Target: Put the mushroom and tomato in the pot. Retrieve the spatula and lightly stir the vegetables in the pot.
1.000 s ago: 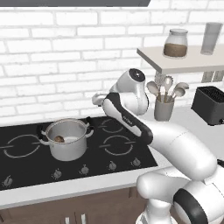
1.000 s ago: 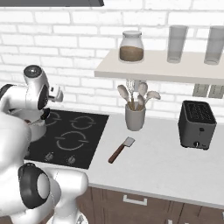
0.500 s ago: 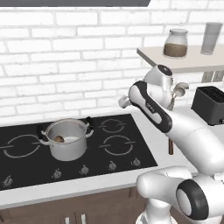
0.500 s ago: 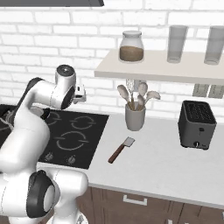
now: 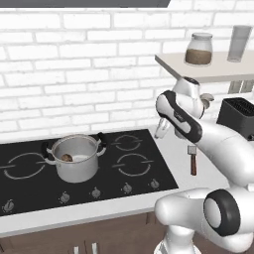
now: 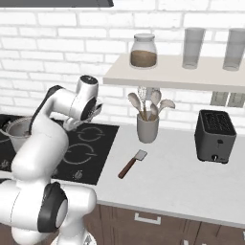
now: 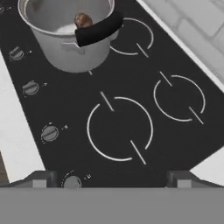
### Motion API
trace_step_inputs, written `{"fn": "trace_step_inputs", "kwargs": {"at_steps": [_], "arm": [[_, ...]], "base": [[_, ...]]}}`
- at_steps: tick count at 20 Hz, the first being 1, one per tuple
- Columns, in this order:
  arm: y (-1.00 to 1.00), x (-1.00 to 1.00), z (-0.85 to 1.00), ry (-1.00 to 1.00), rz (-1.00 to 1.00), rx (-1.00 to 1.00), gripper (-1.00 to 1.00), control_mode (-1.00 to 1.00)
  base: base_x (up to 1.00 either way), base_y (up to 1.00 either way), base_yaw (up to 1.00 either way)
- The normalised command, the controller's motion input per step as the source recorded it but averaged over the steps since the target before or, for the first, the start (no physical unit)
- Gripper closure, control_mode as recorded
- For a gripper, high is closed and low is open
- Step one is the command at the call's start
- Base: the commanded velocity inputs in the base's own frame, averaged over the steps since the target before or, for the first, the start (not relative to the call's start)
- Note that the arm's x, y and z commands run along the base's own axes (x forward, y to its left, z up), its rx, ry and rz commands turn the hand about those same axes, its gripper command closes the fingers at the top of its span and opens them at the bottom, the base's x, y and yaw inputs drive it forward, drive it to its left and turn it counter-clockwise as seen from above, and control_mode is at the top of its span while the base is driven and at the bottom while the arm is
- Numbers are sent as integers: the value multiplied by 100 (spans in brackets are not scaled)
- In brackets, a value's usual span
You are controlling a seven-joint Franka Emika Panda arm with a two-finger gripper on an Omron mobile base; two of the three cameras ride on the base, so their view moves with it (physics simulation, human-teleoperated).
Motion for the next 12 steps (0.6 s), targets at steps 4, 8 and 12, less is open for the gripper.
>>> {"fn": "trace_step_inputs", "kwargs": {"at_steps": [4,8,12], "arm": [[-22,-5,-27,-1,83,-40,-100,-100],[-44,-50,-16,-26,77,-33,-100,-100],[-62,-69,-14,-35,67,-23,-100,-100]], "base": [[0,0,0],[0,0,0],[0,0,0]]}}
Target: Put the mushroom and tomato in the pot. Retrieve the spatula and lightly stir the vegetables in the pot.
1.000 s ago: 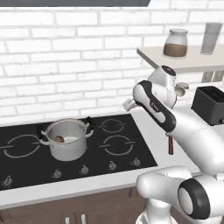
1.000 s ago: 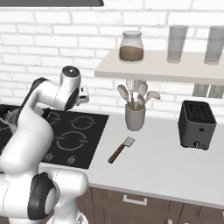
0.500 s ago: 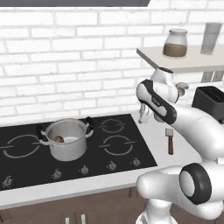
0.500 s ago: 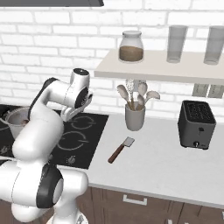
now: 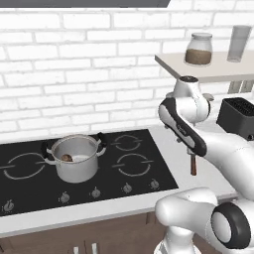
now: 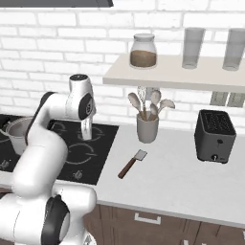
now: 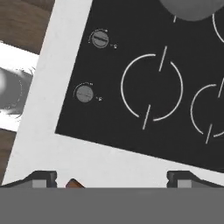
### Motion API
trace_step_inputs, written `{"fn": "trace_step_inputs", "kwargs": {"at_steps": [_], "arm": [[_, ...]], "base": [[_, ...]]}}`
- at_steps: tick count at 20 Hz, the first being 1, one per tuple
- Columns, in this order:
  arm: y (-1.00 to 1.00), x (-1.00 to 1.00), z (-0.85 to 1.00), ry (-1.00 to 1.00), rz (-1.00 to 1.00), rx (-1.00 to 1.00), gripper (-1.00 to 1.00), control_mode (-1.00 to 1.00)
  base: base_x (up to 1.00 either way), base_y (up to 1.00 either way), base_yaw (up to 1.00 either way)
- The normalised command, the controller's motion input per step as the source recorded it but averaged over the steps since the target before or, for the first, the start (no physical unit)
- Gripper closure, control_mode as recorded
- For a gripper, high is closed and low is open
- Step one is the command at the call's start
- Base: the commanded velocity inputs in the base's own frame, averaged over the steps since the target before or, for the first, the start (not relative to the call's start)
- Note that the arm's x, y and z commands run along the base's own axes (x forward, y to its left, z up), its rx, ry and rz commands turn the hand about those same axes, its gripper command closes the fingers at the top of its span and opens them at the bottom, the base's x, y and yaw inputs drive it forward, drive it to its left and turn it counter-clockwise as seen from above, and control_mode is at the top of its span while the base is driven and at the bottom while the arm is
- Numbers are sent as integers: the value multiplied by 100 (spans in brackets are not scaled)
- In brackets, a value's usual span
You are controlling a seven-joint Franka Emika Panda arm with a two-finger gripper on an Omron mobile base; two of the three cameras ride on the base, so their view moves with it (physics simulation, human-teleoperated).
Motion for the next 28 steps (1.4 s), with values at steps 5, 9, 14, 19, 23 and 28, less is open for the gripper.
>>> {"fn": "trace_step_inputs", "kwargs": {"at_steps": [5,9,14,19,23,28], "arm": [[-60,-50,-32,-16,56,-10,-100,-100],[-33,-21,-40,-2,48,-11,-100,-100],[-16,-4,-40,0,26,-17,-100,-100],[-31,-3,-40,0,14,-20,-100,-100],[-37,-2,-43,0,16,-14,-100,-100],[-40,0,-44,0,19,-2,-100,-100]], "base": [[0,0,0],[0,0,0],[0,0,0],[0,0,0],[0,0,0],[0,0,0]]}}
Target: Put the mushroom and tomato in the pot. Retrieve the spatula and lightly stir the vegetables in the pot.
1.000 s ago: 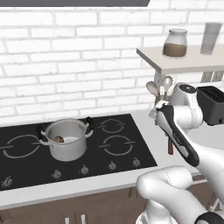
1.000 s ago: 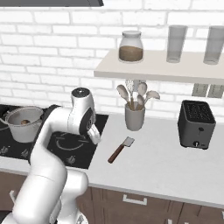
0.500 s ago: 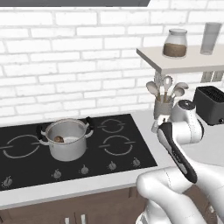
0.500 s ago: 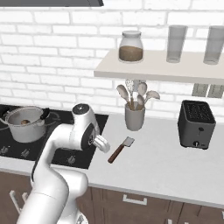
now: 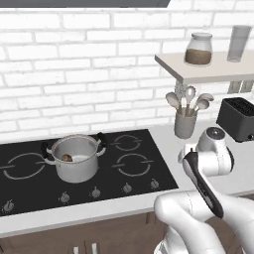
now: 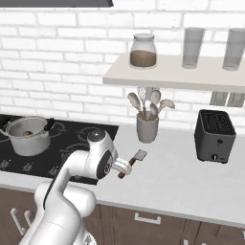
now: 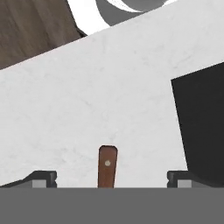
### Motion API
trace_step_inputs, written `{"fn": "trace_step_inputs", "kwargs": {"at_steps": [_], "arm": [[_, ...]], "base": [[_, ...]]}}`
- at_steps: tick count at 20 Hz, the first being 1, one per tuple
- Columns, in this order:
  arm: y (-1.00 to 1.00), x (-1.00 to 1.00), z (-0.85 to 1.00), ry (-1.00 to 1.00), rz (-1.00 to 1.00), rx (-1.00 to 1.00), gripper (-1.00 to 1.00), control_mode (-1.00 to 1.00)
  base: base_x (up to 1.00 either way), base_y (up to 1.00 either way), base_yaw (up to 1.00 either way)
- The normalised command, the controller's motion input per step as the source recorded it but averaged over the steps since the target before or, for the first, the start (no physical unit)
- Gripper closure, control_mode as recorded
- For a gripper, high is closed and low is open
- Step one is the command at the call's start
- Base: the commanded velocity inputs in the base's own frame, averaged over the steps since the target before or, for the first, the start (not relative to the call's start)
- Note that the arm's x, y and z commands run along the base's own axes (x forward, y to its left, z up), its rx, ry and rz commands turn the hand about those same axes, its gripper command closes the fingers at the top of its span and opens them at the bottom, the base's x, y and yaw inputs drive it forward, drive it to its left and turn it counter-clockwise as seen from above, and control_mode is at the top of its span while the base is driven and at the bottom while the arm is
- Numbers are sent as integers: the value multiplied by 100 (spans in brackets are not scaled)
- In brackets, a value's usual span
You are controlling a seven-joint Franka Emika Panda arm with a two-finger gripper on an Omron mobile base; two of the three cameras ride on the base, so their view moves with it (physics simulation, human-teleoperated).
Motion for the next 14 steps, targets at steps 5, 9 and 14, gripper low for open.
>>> {"fn": "trace_step_inputs", "kwargs": {"at_steps": [5,9,14], "arm": [[-25,10,-51,0,18,-1,-100,-100],[-3,39,-45,0,17,-1,-100,-100],[20,42,-29,1,7,-2,-100,-100]], "base": [[0,0,0],[0,0,0],[0,0,0]]}}
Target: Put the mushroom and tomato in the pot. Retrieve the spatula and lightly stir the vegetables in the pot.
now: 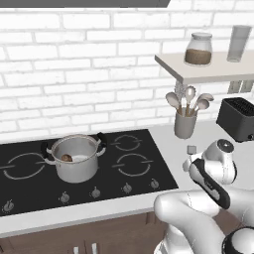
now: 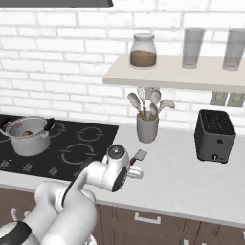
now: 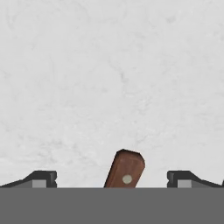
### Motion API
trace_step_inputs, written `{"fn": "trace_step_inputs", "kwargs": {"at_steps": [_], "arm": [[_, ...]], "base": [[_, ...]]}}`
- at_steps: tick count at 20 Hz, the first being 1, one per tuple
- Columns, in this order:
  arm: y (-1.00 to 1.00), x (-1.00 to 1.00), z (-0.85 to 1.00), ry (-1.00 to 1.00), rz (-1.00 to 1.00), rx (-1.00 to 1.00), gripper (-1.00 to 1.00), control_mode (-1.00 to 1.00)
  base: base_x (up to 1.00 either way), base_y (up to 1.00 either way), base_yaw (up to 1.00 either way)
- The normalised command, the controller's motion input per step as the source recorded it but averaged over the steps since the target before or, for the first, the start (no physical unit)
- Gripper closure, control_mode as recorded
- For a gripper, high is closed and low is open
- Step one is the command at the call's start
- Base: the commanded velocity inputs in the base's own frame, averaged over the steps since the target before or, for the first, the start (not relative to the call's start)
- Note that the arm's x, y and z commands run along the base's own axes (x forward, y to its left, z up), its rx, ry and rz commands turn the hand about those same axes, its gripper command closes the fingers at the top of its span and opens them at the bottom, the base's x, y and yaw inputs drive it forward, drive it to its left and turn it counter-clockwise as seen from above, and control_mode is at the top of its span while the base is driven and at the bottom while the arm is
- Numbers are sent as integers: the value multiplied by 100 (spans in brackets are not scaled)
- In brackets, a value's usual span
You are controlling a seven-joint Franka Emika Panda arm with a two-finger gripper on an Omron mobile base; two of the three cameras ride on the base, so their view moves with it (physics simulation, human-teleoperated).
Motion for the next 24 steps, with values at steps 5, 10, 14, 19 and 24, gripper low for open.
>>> {"fn": "trace_step_inputs", "kwargs": {"at_steps": [5,10,14,19,24], "arm": [[26,40,-26,9,0,-3,-100,-100],[3,8,-34,11,0,-3,-100,-100],[0,0,-30,8,-2,0,100,-100],[0,-9,-23,3,-3,0,100,-100],[0,-21,-3,0,-4,0,100,-100]], "base": [[0,0,0],[0,0,0],[0,0,0],[0,0,0],[0,0,0]]}}
